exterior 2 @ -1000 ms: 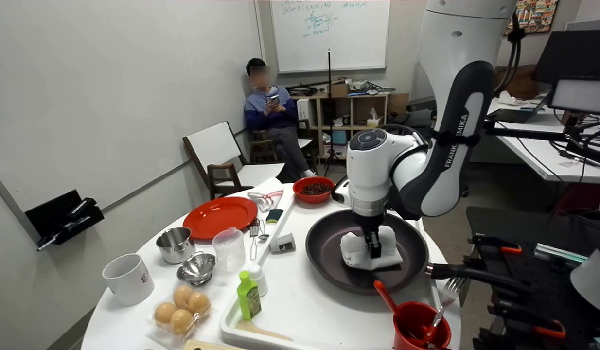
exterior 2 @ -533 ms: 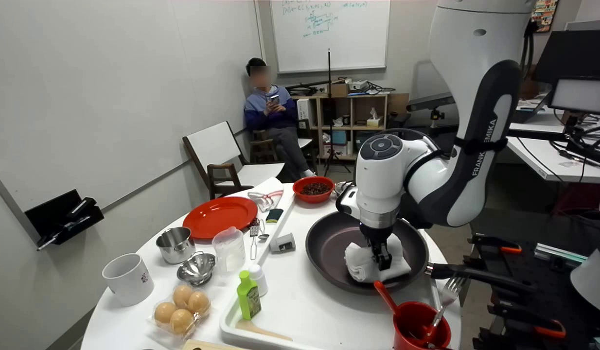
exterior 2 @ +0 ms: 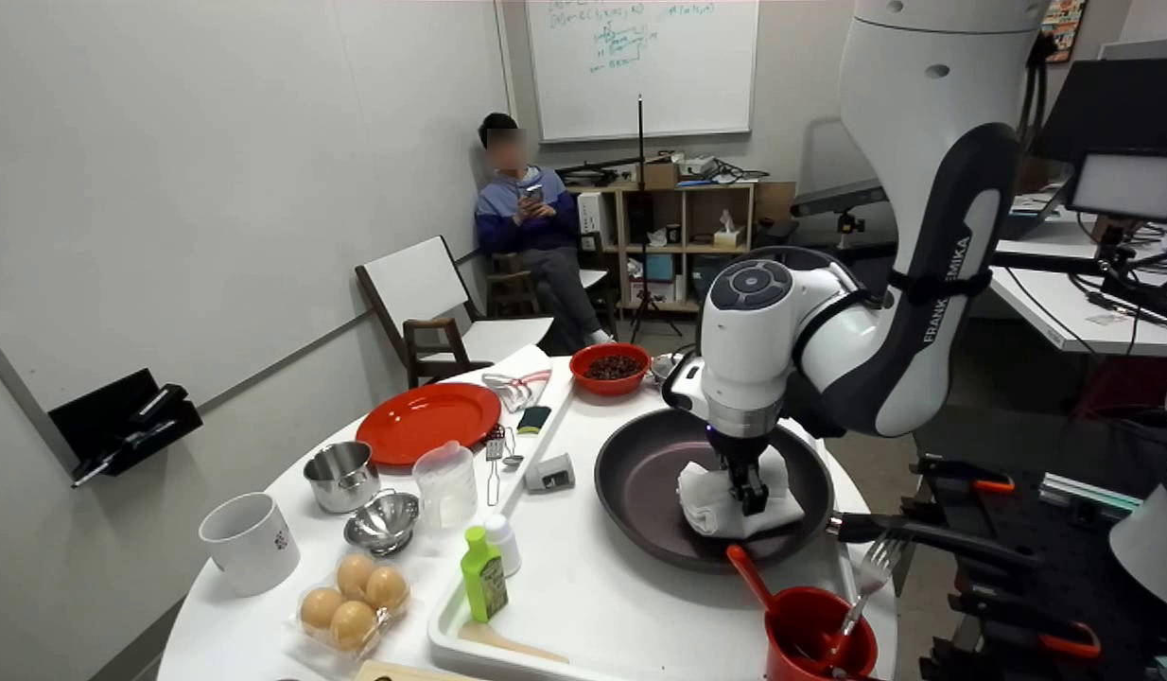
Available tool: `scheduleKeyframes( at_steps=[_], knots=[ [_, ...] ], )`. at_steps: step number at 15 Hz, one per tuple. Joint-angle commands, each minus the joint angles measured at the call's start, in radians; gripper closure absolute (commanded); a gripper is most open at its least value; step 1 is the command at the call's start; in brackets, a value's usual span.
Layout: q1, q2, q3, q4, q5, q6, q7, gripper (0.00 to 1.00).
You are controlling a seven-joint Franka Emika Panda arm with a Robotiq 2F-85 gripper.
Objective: Get the white kitchen towel from the table and use it to wipe the black pan
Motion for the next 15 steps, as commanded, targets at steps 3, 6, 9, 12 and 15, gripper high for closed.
scheduleKeyframes(
  at_steps=[3, 6, 9, 12, 15],
  knots=[
    [-0.119, 0.013, 0.019, 0.075, 0.052, -0.022, -0.014, 0.90],
    [-0.178, 0.022, 0.032, 0.119, 0.080, -0.034, -0.014, 0.90],
    [-0.210, 0.043, 0.032, 0.154, 0.089, -0.041, -0.006, 0.90],
    [-0.214, 0.069, 0.018, 0.170, 0.081, -0.036, -0.002, 0.90],
    [-0.205, 0.083, 0.009, 0.165, 0.073, -0.029, -0.003, 0.90]
  ],
)
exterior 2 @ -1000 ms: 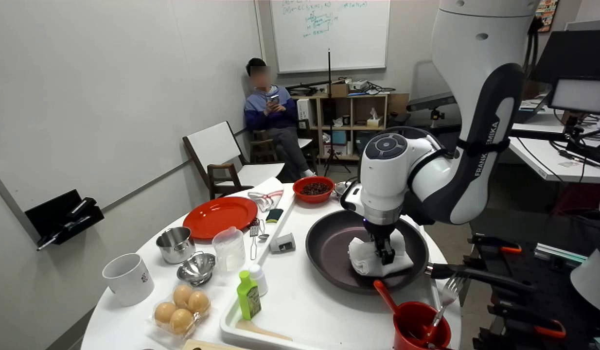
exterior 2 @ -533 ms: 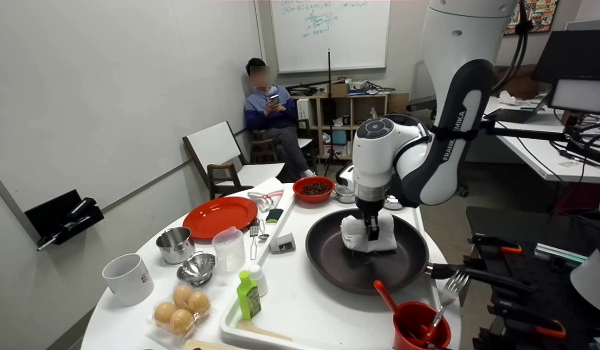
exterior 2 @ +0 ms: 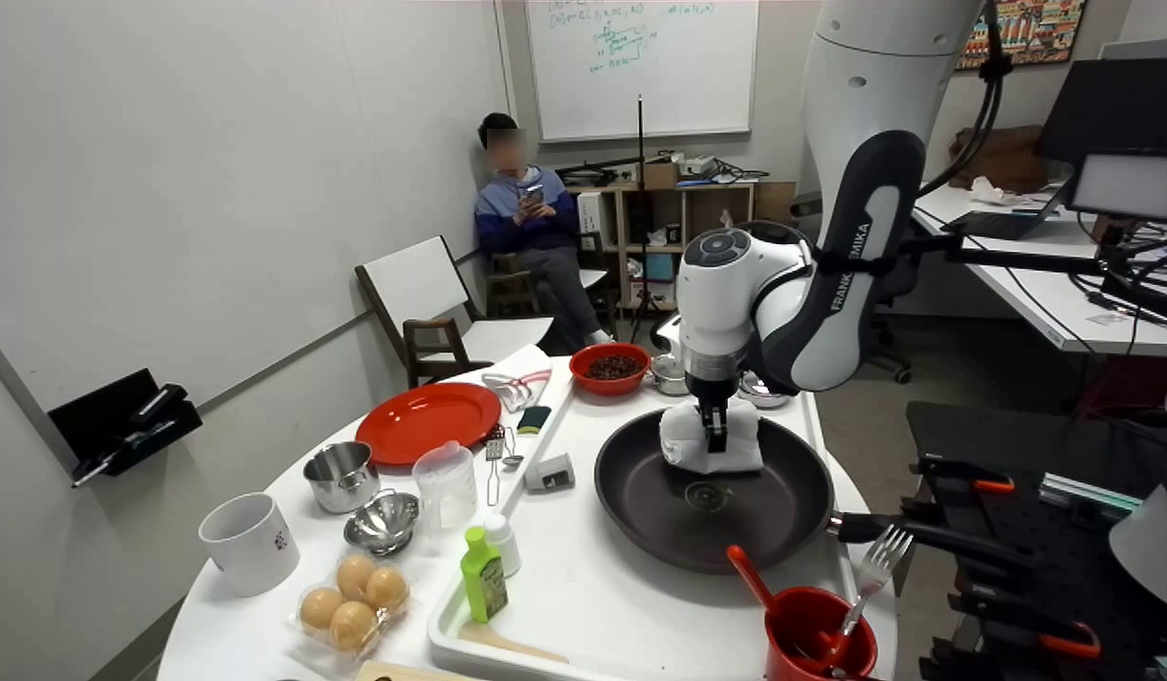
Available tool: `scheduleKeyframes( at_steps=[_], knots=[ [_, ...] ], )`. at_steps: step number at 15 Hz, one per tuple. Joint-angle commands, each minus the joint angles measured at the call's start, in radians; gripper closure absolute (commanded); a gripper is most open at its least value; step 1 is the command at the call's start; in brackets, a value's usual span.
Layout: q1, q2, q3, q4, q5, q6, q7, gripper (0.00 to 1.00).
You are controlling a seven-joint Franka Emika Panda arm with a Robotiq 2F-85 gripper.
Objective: Get the white kitchen towel from the table and use it to wipe the black pan
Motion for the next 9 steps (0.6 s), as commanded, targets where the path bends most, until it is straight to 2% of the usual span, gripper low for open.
scheduleKeyframes(
  at_steps=[1, 9],
  knots=[
    [0.014, 0.025, -0.009, 0.005, 0.004, -0.001, -0.004, 0.90],
    [0.034, -0.005, 0.004, -0.060, -0.007, 0.010, -0.029, 0.90]
  ],
)
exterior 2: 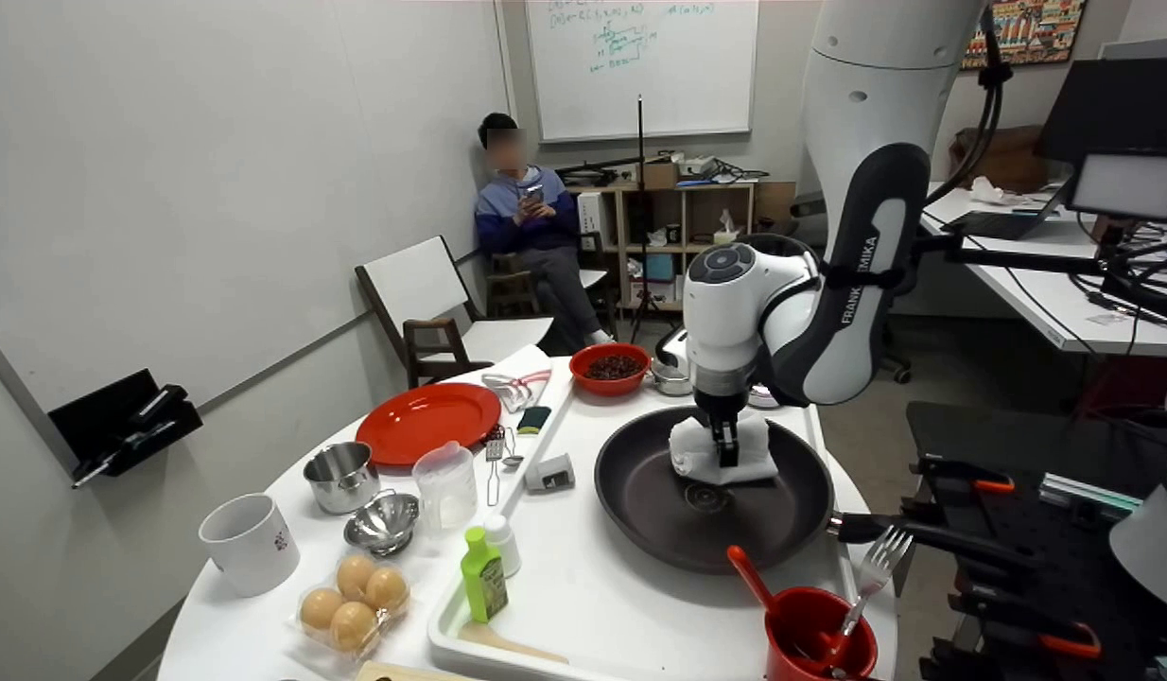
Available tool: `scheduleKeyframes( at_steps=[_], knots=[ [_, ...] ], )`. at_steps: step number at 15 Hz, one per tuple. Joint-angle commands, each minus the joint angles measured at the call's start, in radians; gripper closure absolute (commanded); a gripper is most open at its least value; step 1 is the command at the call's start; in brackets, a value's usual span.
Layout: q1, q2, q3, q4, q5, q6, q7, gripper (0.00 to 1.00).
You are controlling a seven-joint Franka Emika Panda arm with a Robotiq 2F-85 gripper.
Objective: Get the white kitchen towel from the table and use it to wipe the black pan
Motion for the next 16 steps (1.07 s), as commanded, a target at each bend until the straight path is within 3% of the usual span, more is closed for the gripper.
scheduleKeyframes(
  at_steps=[1, 16],
  knots=[
    [0.019, -0.025, 0.000, -0.041, -0.005, 0.008, -0.024, 0.90],
    [0.168, -0.029, -0.008, -0.076, -0.038, -0.003, -0.015, 0.90]
  ],
)
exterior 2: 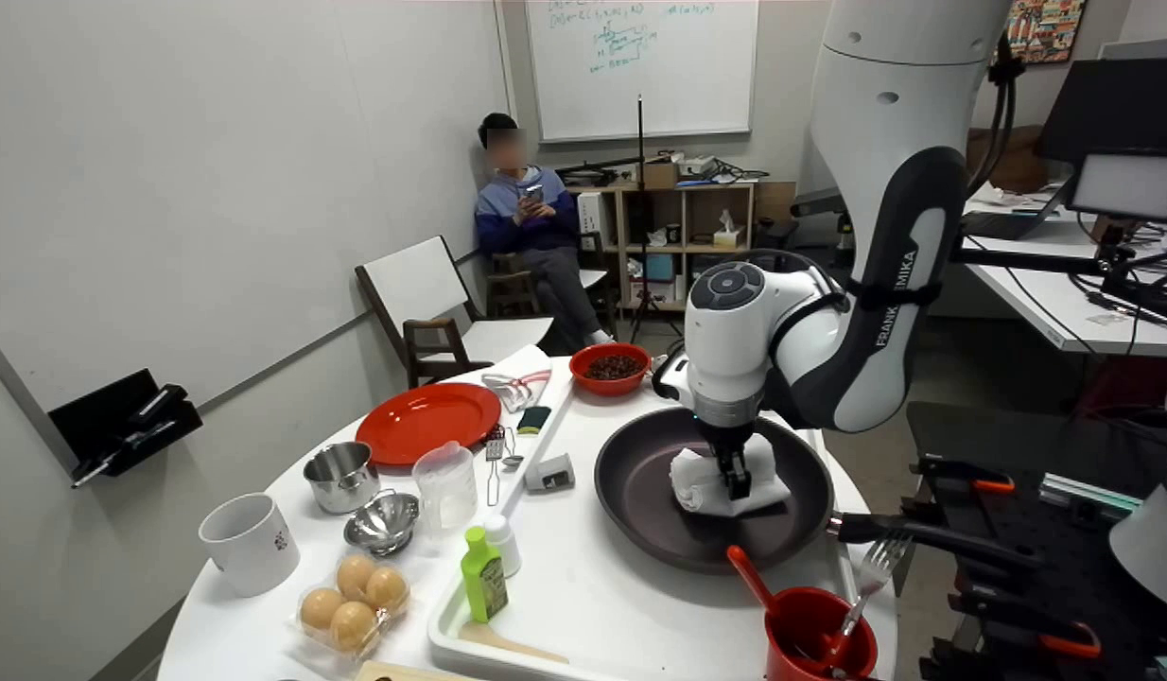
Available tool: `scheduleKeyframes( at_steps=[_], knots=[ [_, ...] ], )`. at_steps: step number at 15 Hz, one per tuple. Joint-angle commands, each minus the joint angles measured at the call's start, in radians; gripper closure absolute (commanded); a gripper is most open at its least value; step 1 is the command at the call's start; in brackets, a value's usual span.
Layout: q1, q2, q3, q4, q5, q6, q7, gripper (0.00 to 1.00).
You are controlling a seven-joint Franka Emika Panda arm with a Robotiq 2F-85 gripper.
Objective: Get the white kitchen towel from the table and use it to wipe the black pan
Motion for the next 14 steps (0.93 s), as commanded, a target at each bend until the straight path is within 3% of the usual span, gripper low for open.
scheduleKeyframes(
  at_steps=[1, 8, 14],
  knots=[
    [0.043, -0.019, 0.006, -0.029, -0.020, -0.005, 0.004, 0.90],
    [0.169, 0.010, -0.033, -0.014, -0.050, 0.011, 0.028, 0.91],
    [0.200, 0.033, -0.040, 0.046, -0.033, 0.011, 0.021, 0.91]
  ],
)
